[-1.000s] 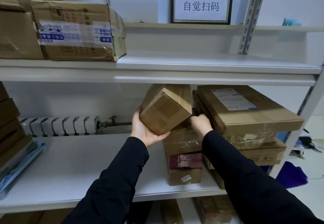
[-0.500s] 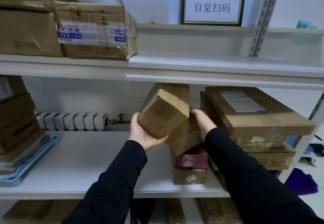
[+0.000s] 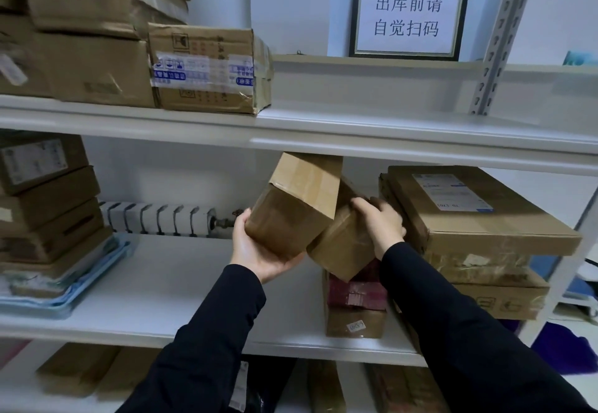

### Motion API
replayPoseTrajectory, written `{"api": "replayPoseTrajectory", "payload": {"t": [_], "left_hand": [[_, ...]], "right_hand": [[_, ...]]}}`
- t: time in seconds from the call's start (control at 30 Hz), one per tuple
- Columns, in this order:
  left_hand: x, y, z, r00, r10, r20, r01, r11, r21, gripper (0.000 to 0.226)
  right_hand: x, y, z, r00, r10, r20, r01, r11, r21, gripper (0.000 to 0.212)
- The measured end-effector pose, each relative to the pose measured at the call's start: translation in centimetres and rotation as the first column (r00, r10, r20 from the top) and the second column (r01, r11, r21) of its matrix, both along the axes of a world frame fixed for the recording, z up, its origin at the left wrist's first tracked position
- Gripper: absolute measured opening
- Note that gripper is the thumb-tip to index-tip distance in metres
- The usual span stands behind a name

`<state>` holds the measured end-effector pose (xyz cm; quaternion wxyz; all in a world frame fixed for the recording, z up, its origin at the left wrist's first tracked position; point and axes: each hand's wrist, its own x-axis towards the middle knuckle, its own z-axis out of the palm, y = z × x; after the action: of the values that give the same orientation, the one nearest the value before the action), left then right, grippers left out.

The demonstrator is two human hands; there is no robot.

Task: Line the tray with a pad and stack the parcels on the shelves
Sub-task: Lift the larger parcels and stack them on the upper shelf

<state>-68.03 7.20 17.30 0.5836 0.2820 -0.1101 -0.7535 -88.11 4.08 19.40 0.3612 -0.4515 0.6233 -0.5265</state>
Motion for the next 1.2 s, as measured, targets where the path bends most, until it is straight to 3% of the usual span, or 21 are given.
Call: {"api": "replayPoseTrajectory", "payload": {"t": [0.27,0.43,0.57,0.93,1.2], "left_hand": [[2.0,3.8,-1.4,0.983,0.181,-0.008,-0.181,0.983,0.020,0.057],[3.4,5.7,-1.0,0.991,0.125,-0.047,-0.124,0.992,0.021,0.067],[5.4,7.7,0.0,0.993,0.066,-0.093,-0.070,0.996,-0.051,0.060],[12.2,15.0,2.1,0.992,0.059,-0.114,-0.069,0.993,-0.094,0.072],[14.9,20.0,6.2,0.977,0.097,-0.188,-0.141,0.963,-0.232,0.064]], "right_hand": [[1.4,3.5,1.5,0.971,-0.089,-0.220,0.043,0.978,-0.205,0.036],[4.2,5.6,3.4,0.910,-0.108,-0.401,-0.004,0.963,-0.269,0.026],[6.8,7.5,4.7,0.871,-0.148,-0.469,-0.016,0.945,-0.328,0.025],[13.2,15.9,7.6,0.838,-0.242,-0.489,0.010,0.903,-0.429,0.027],[13.9,22.0,12.4,0.958,-0.212,-0.191,0.080,0.843,-0.531,0.028]]}}
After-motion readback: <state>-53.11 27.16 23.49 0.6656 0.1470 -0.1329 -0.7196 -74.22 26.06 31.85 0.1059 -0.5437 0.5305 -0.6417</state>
